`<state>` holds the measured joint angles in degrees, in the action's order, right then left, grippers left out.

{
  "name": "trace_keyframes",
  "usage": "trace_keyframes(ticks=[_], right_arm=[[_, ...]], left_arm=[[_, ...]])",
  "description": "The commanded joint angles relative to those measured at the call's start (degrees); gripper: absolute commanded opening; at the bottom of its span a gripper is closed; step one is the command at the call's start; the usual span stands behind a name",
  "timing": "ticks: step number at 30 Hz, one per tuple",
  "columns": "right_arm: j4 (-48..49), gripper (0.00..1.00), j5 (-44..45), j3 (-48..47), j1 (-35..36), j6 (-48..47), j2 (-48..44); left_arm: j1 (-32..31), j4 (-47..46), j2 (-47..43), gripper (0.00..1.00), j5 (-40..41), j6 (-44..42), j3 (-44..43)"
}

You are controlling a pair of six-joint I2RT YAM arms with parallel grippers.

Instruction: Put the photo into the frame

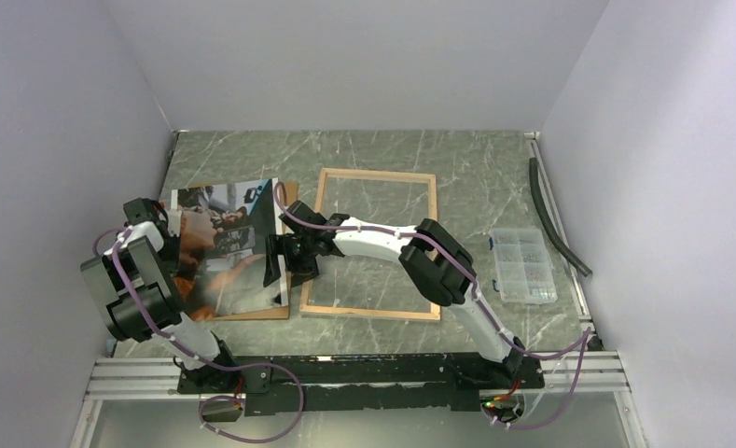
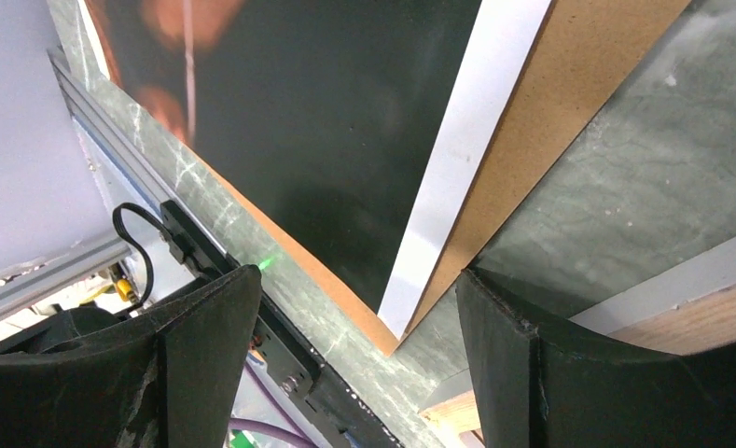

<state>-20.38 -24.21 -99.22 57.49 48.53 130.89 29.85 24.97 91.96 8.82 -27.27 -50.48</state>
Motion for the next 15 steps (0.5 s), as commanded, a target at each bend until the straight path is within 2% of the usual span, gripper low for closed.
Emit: trace_keyframes(ticks=[1,10,15], right_arm=[[-3.21,0.81,2.5,2.38,0.8,-0.51,-1.8],[-2.11,0.82,2.08,0.44,-0.27,0.33,1.3],[-2.94,0.82,2.98,0.18,-0.99,0.77,0.98]], left_arm=[[-1.63,7.06,-2.52,0.37,-8.21,3.37,1.47],[-1.52,16.14,-8.28,0.39,-15.97,4.12,-2.67],[-0.86,17.18,-7.42,0.39,-14.74,2.65,-5.64]])
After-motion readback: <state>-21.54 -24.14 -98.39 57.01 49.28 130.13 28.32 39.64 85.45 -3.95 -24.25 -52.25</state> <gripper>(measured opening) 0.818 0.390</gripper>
